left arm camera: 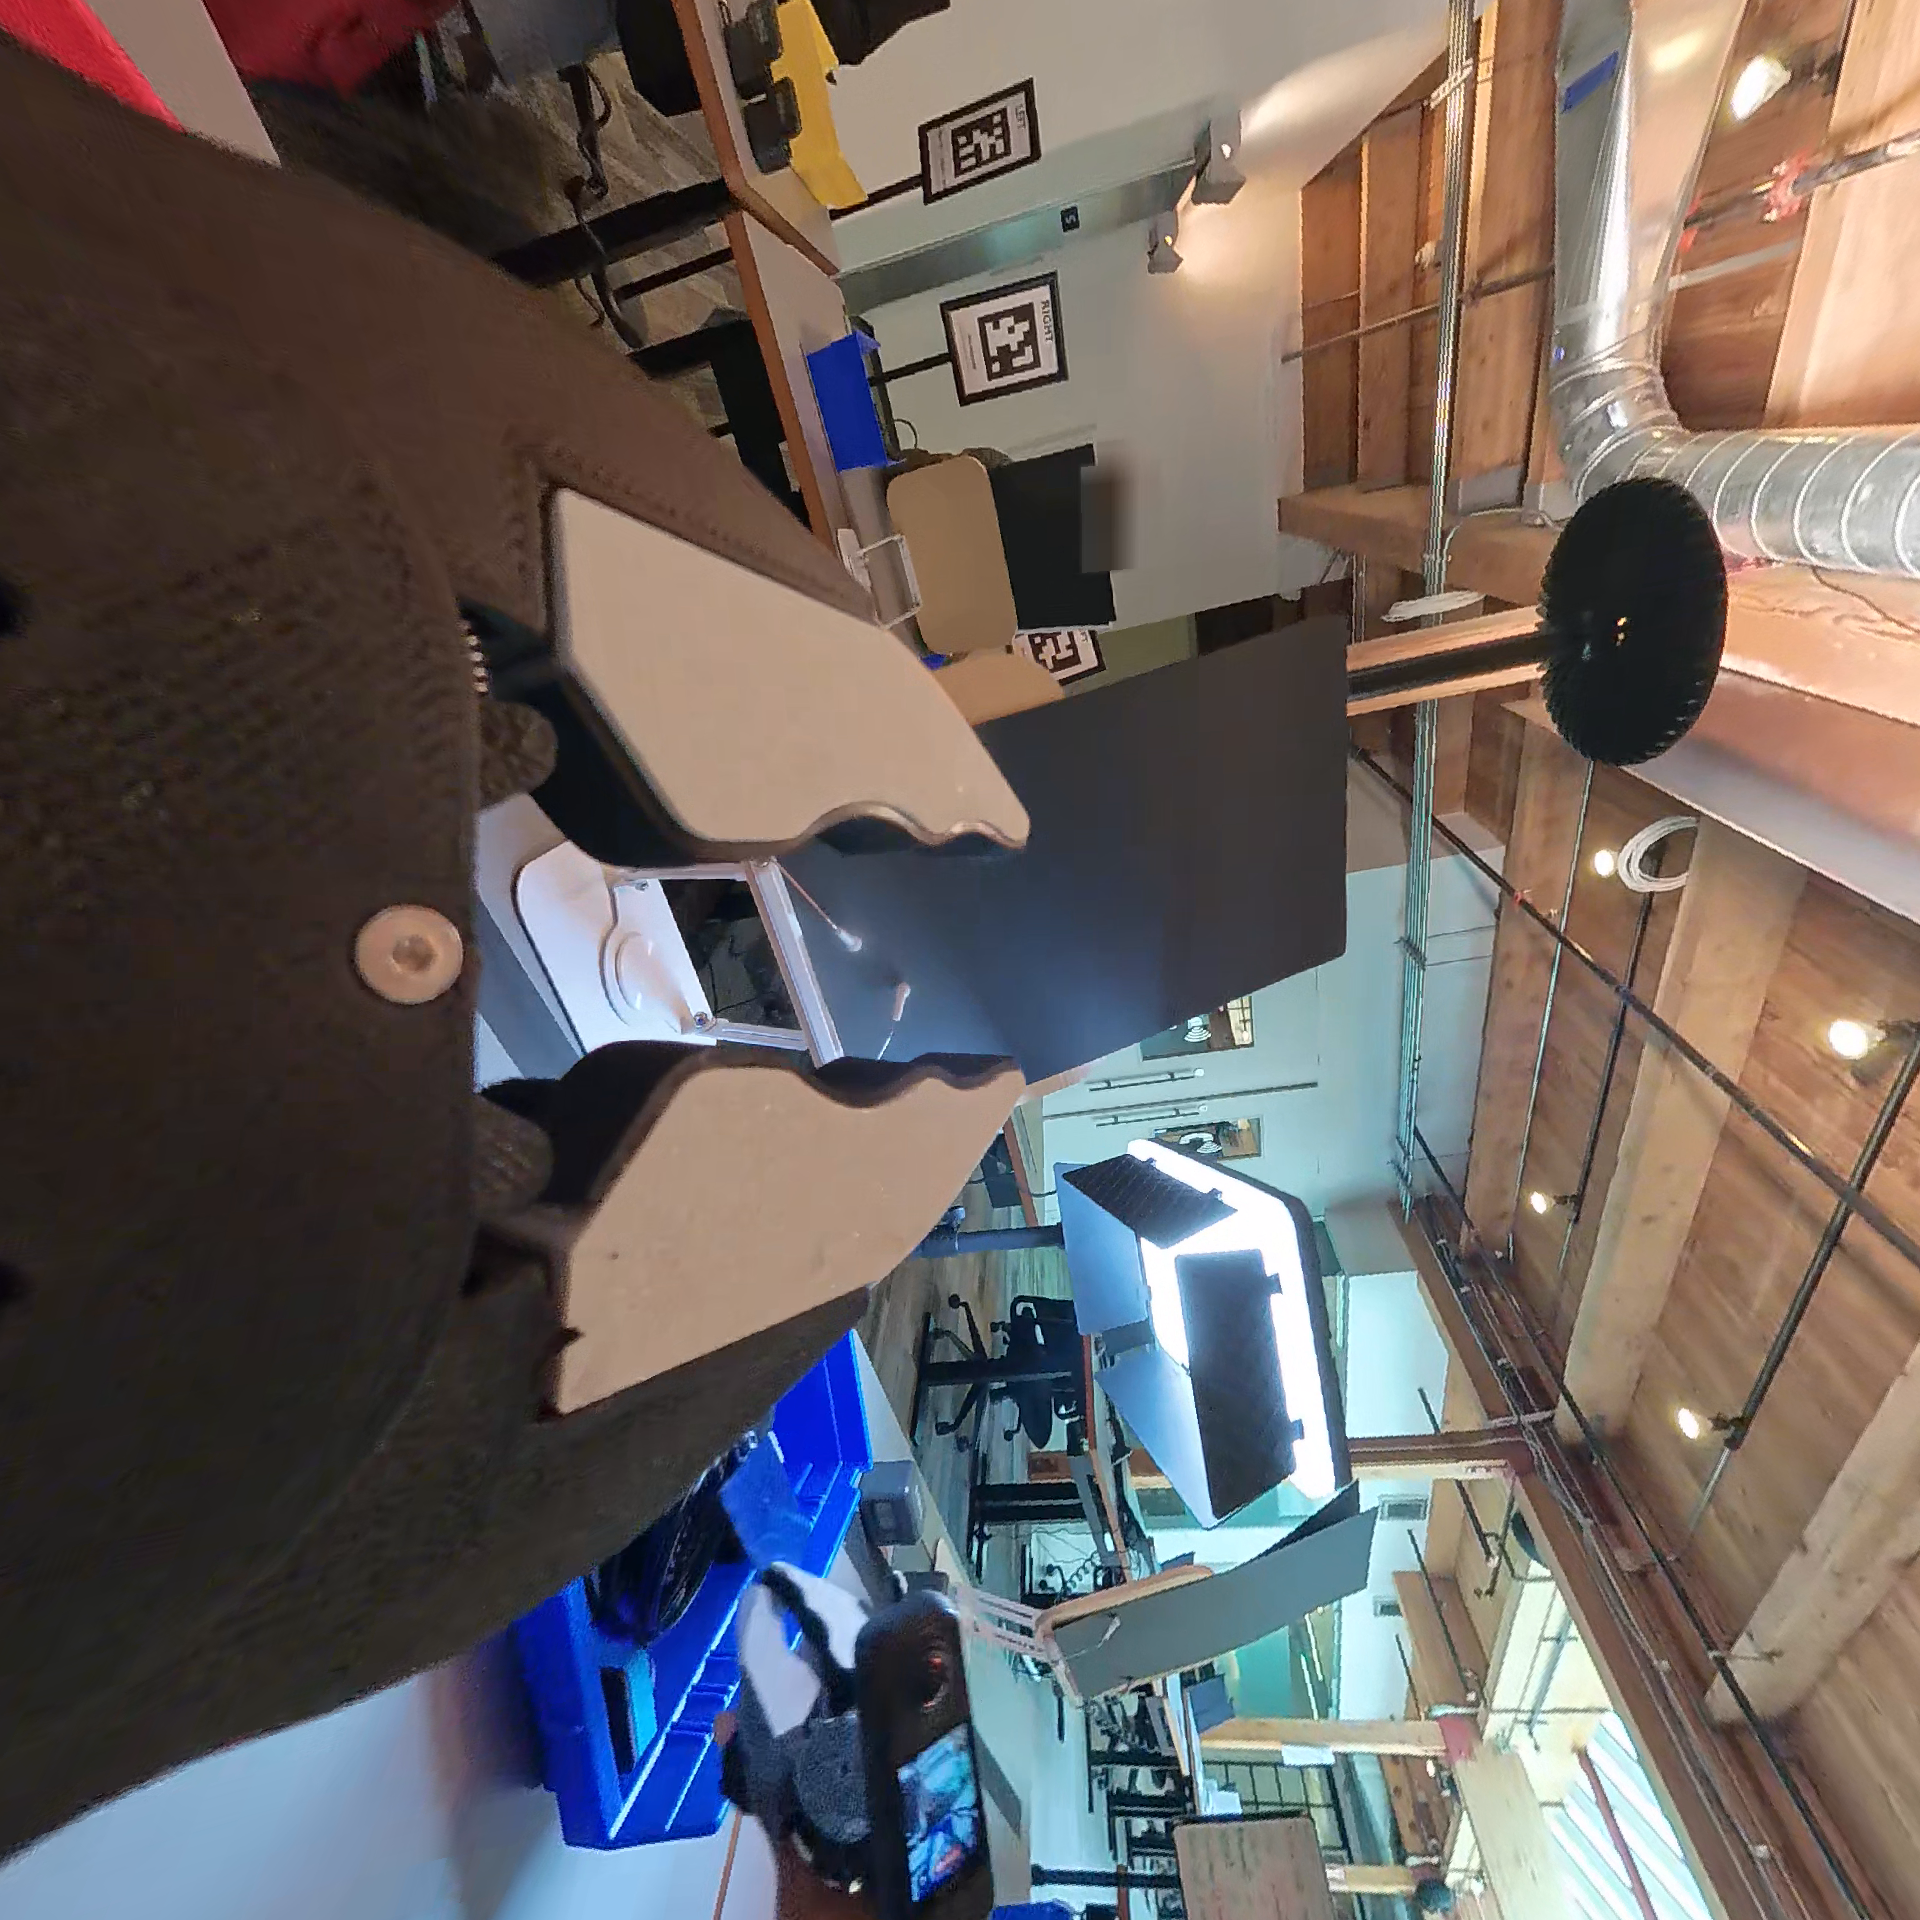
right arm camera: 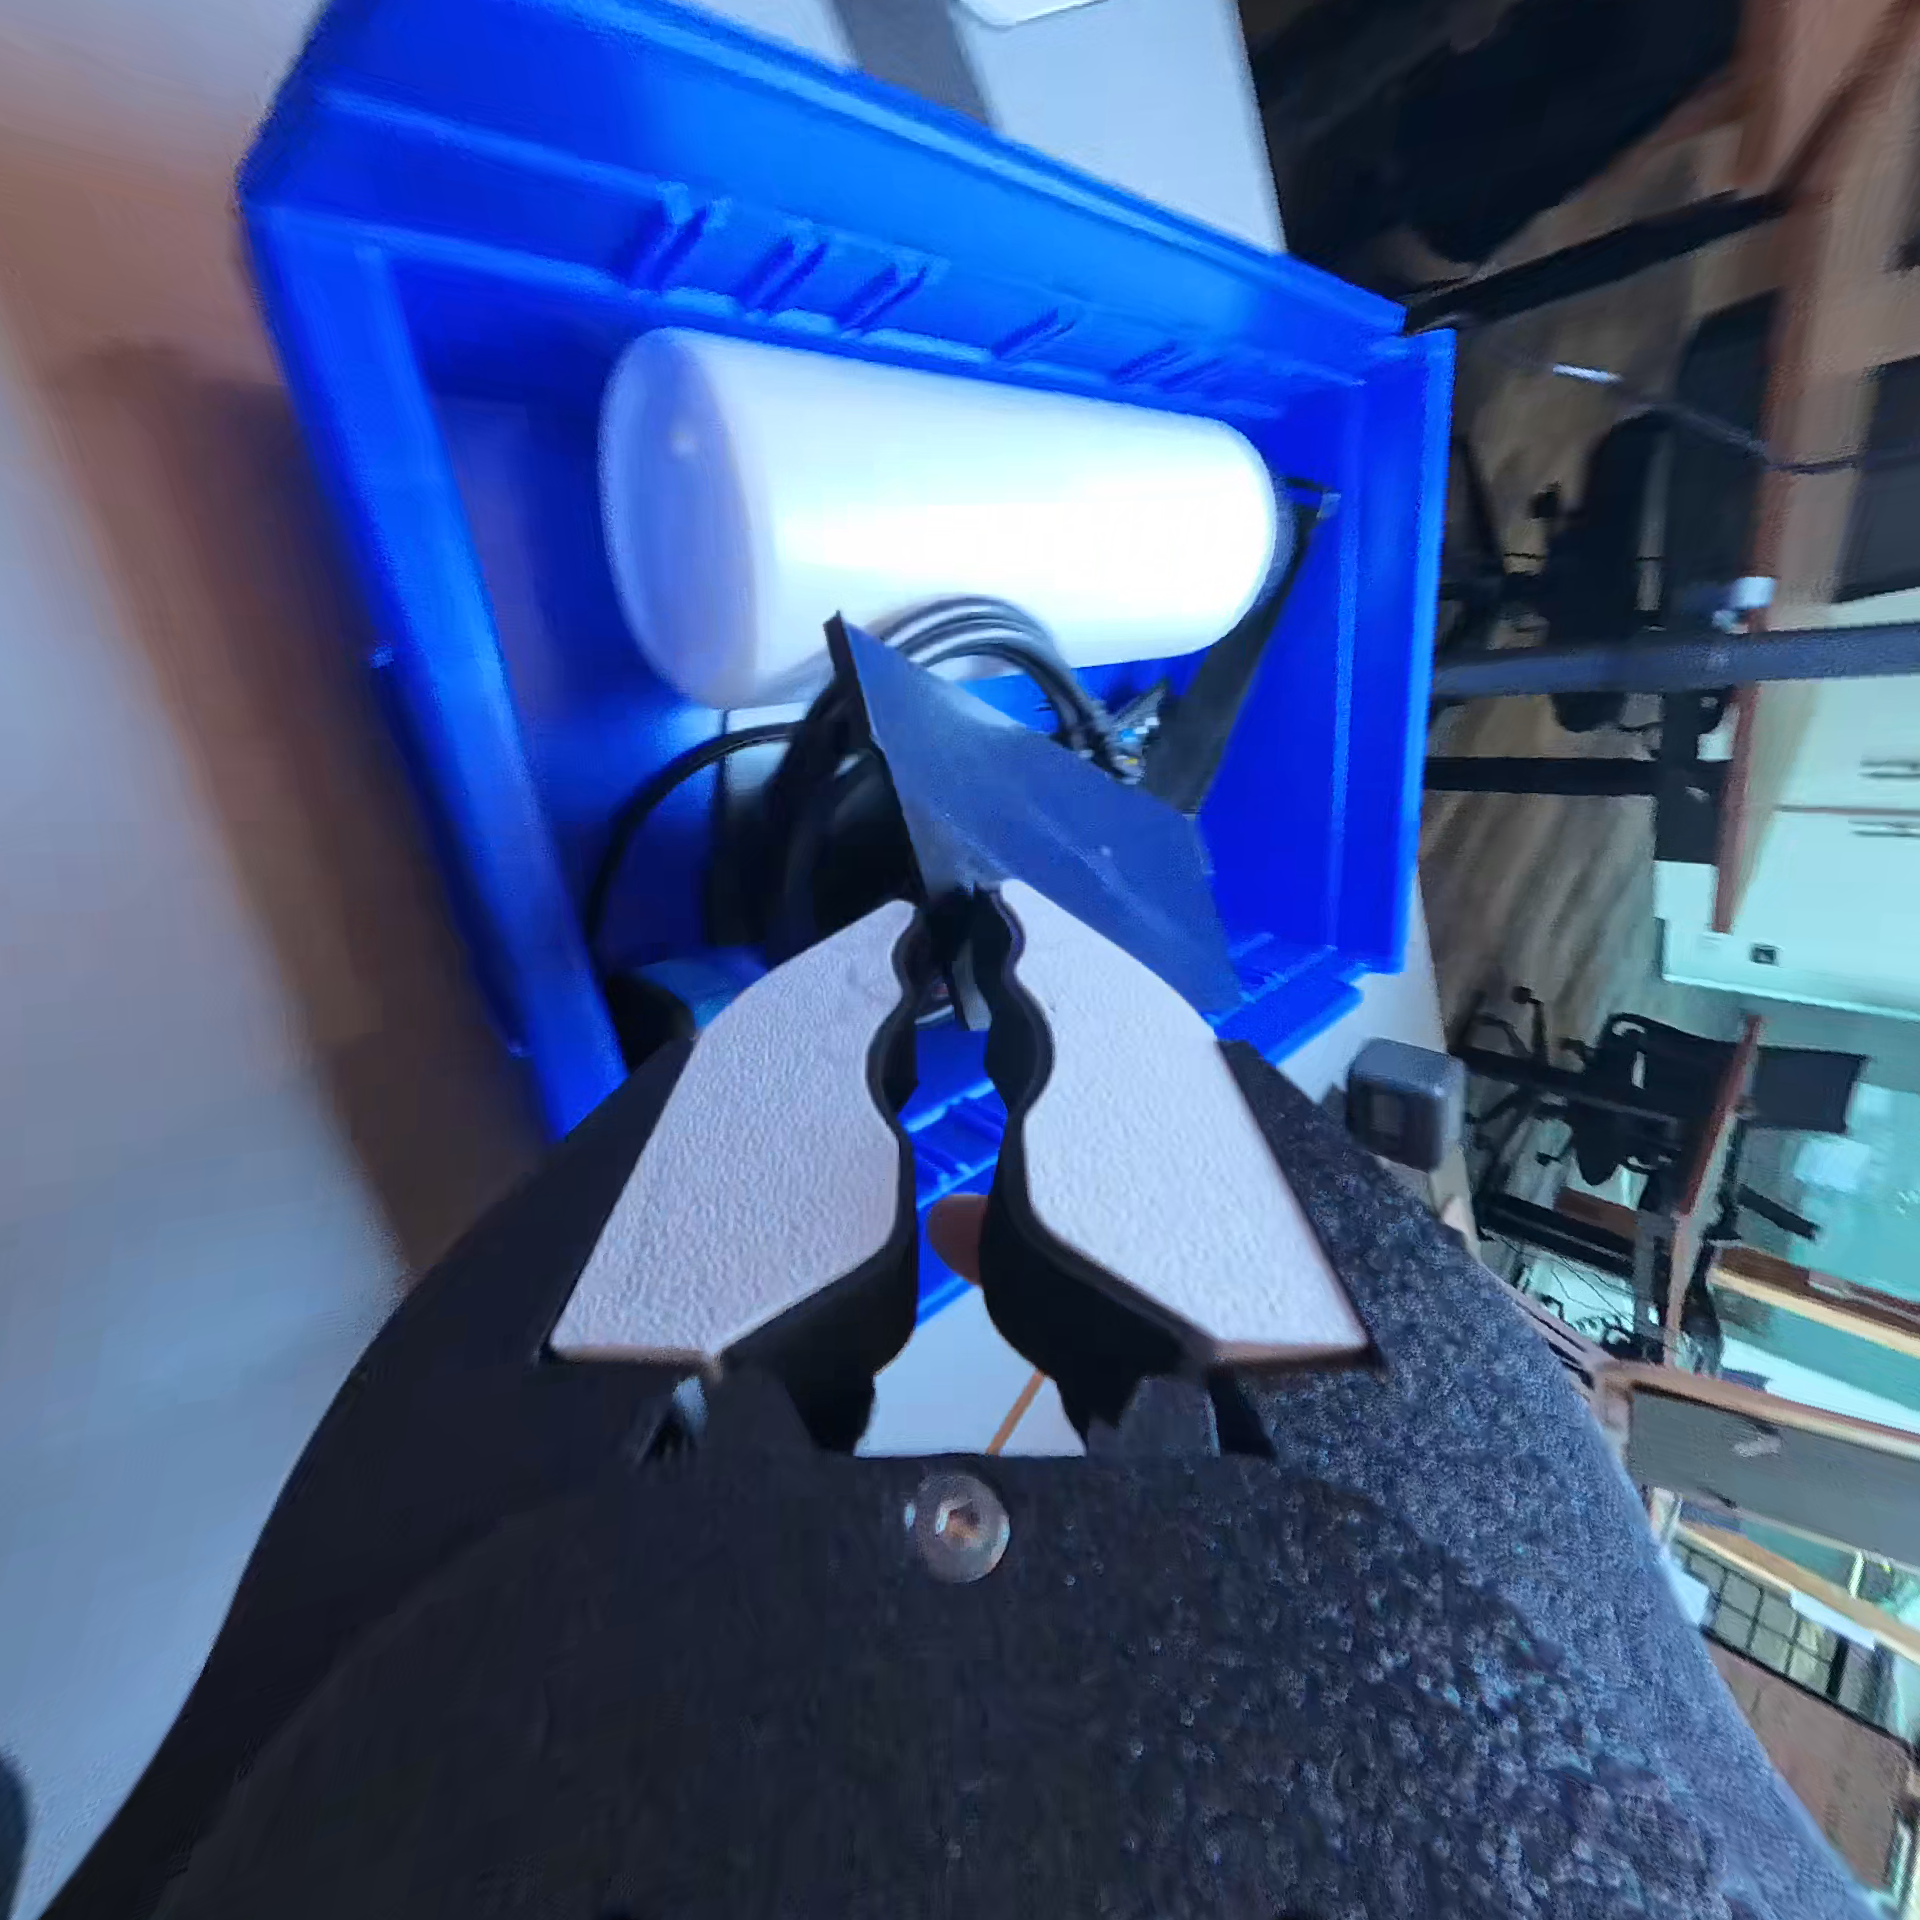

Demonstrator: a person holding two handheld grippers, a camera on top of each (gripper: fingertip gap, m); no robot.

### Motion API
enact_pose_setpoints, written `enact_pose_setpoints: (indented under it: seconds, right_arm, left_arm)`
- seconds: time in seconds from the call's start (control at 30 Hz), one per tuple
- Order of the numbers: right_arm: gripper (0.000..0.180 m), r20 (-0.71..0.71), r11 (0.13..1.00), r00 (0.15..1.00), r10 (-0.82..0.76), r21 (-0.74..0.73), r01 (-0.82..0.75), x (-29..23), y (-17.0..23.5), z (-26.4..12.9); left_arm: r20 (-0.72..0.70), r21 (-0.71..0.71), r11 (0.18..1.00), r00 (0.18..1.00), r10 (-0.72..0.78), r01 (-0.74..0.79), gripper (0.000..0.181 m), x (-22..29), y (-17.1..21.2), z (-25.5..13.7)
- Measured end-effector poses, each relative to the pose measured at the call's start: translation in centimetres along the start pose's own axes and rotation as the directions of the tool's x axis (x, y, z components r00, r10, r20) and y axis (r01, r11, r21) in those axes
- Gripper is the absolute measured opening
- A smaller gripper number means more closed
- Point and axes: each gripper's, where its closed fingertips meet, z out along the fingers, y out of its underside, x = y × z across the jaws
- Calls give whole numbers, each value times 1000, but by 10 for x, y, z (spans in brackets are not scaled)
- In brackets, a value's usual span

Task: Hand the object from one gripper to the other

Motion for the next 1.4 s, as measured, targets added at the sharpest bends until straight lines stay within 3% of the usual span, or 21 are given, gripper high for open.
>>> enact_pose_setpoints:
  seconds: [0.17,0.27,0.43,0.6,0.73,0.87,0.93,1.07,1.27,1.4]
  right_arm:
    - [25,238,1000,971,1,-17,3,-41,2,4]
    - [31,213,998,976,44,44,-54,-29,-4,-4]
    - [37,94,902,977,190,376,-212,14,-53,-49]
    - [51,126,633,922,367,692,-347,45,-99,-107]
    - [48,255,317,854,453,850,-422,62,-117,-148]
    - [42,403,-16,783,473,893,-450,71,-121,-184]
    - [44,437,-82,756,487,885,-459,72,-121,-186]
    - [50,427,-50,734,528,878,-475,68,-125,-168]
    - [50,472,19,749,465,840,-542,44,-147,-145]
    - [44,402,120,794,456,856,-503,37,-151,-131]
  left_arm:
    - [30,17,999,999,-29,28,35,-13,-6,-7]
    - [44,9,1000,999,-29,29,35,-19,-6,-9]
    - [58,-55,998,998,-31,34,35,-29,4,-12]
    - [89,-117,993,996,-6,16,37,-41,14,-15]
    - [110,-194,981,994,25,-3,36,-50,31,-15]
    - [109,-299,954,994,8,25,37,-55,62,-12]
    - [126,-345,938,992,17,28,37,-61,81,-10]
    - [159,-415,907,987,-5,72,36,-72,123,-8]
    - [202,-539,834,979,-7,117,36,-83,188,-10]
    - [198,-643,761,979,55,87,36,-89,220,-9]
